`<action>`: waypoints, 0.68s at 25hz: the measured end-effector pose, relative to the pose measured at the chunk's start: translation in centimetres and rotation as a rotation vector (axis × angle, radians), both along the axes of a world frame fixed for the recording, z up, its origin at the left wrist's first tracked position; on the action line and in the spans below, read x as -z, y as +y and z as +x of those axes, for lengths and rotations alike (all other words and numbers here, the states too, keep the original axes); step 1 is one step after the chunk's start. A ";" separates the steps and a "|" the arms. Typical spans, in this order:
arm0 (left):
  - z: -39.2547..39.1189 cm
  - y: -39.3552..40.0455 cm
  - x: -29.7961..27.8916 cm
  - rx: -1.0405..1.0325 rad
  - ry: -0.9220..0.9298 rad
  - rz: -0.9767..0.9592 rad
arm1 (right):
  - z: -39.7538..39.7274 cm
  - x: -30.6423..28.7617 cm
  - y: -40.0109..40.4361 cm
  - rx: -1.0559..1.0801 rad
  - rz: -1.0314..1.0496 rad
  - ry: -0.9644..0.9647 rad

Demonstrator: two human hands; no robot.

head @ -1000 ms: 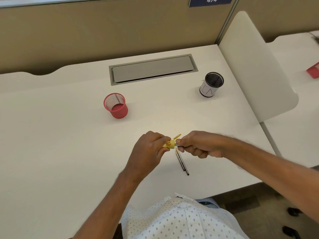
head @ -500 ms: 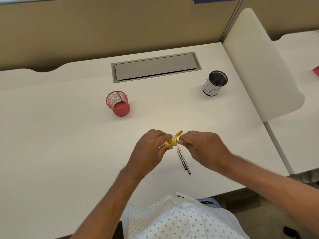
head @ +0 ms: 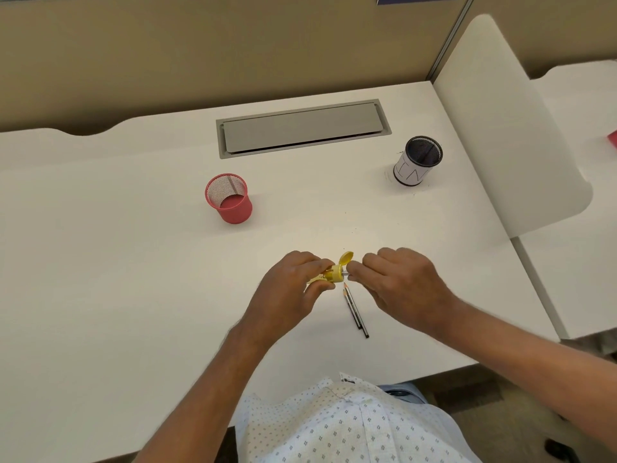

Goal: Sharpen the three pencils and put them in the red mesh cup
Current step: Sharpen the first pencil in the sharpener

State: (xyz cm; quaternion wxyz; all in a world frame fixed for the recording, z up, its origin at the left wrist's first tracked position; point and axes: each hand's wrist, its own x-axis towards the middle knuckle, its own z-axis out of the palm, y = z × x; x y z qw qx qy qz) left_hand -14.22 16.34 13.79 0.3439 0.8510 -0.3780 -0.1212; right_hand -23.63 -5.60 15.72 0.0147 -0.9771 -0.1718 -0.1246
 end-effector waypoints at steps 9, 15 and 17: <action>-0.6 -0.1 -0.2 0.012 -0.159 0.010 | 4.3 -2.3 -0.9 0.597 1.210 1.359; -0.1 0.2 0.0 0.001 -0.038 0.019 | 0.4 -1.0 0.3 0.136 0.237 0.342; -0.1 0.1 0.0 0.005 -0.018 0.019 | -0.2 -0.8 0.2 0.004 -0.017 0.058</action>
